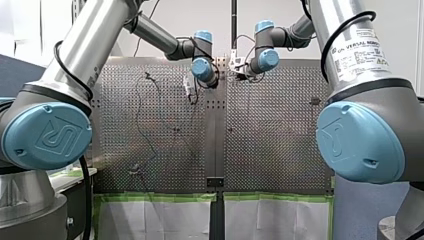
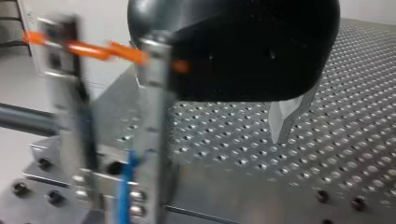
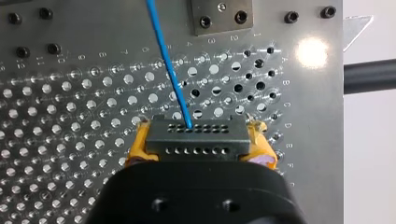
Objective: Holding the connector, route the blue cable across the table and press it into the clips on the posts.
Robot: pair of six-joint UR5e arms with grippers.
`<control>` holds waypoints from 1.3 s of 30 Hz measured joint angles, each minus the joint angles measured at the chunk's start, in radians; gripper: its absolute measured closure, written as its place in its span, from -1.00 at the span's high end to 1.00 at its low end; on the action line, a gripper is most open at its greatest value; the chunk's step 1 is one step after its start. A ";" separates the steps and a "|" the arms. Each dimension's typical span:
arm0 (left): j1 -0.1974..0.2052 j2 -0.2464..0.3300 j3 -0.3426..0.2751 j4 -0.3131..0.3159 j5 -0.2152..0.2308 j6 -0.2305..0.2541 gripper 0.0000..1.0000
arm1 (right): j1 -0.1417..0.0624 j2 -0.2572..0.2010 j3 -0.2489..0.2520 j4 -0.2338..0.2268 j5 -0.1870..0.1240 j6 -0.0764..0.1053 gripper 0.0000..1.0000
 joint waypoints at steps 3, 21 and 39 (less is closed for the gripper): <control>-0.003 -0.007 0.006 -0.005 -0.014 0.002 1.00 | 0.000 0.000 0.000 0.000 -0.001 0.002 -1.00; -0.046 -0.010 0.009 -0.022 -0.085 0.034 0.09 | -0.002 0.000 0.000 -0.001 -0.019 0.002 -1.00; -0.071 -0.009 -0.011 -0.023 -0.136 0.020 -0.97 | 0.004 0.000 0.000 0.003 -0.036 0.018 -1.00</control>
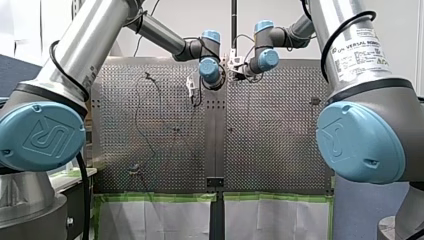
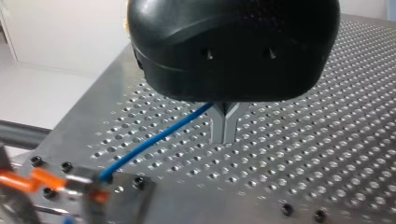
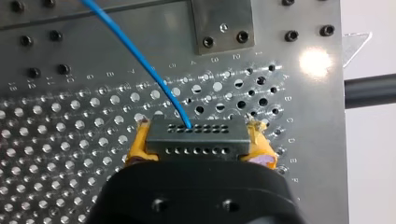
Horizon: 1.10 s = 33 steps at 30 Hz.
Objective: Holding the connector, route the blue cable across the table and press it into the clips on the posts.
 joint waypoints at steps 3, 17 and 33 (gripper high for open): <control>-0.005 0.000 -0.022 -0.001 -0.025 -0.011 -0.97 | 0.003 0.000 0.004 0.003 0.000 0.003 -1.00; -0.040 0.002 -0.141 0.090 -0.096 -0.041 -0.97 | 0.011 0.000 0.099 -0.011 0.013 -0.030 -1.00; -0.038 0.001 -0.266 0.214 -0.068 -0.033 -0.97 | 0.003 0.000 0.235 -0.132 0.021 -0.020 -1.00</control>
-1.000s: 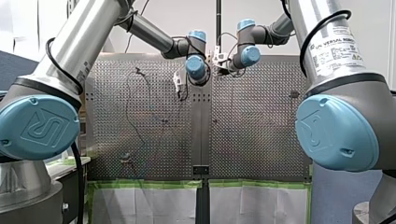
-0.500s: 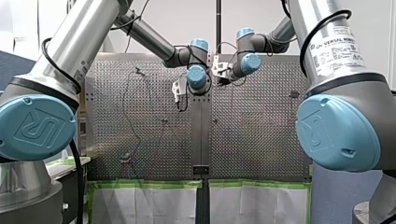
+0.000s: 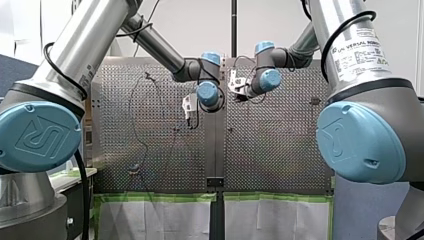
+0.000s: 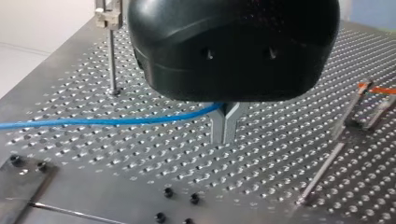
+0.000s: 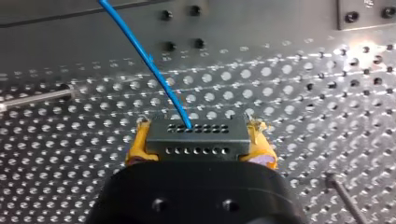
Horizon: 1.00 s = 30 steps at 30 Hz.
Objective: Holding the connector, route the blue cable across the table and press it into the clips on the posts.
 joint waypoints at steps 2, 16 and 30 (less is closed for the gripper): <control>0.003 -0.001 -0.017 0.017 0.014 0.001 -0.97 | 0.001 0.000 0.018 -0.016 0.000 -0.003 -1.00; 0.006 -0.084 -0.122 0.131 0.075 -0.003 -0.97 | -0.010 0.002 0.129 -0.122 -0.001 0.009 -1.00; 0.010 -0.098 -0.129 0.206 0.104 -0.023 -0.97 | -0.021 0.004 0.246 -0.234 0.002 0.026 -1.00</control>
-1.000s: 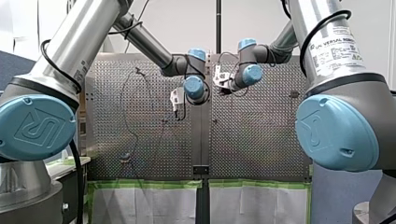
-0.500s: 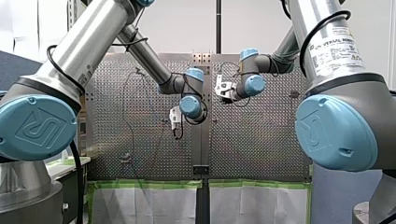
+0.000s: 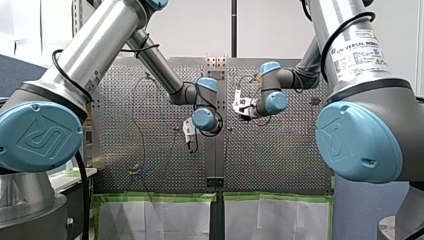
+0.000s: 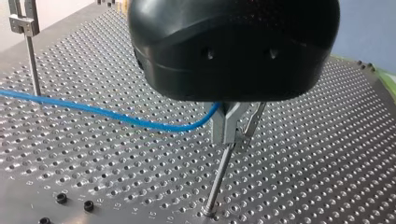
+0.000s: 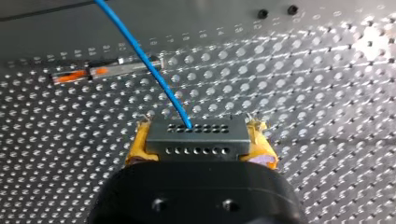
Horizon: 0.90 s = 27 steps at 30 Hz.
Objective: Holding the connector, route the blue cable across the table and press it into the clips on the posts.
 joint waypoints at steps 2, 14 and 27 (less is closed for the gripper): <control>0.001 -0.010 0.001 0.009 0.006 -0.004 -0.97 | -0.002 0.002 0.016 -0.016 0.000 0.009 -1.00; 0.006 -0.066 0.012 0.041 0.028 -0.016 -0.97 | -0.020 0.077 0.082 -0.058 -0.007 0.011 -1.00; 0.020 -0.068 0.028 0.054 0.053 -0.017 -0.97 | -0.066 0.092 0.023 -0.069 -0.049 0.037 -1.00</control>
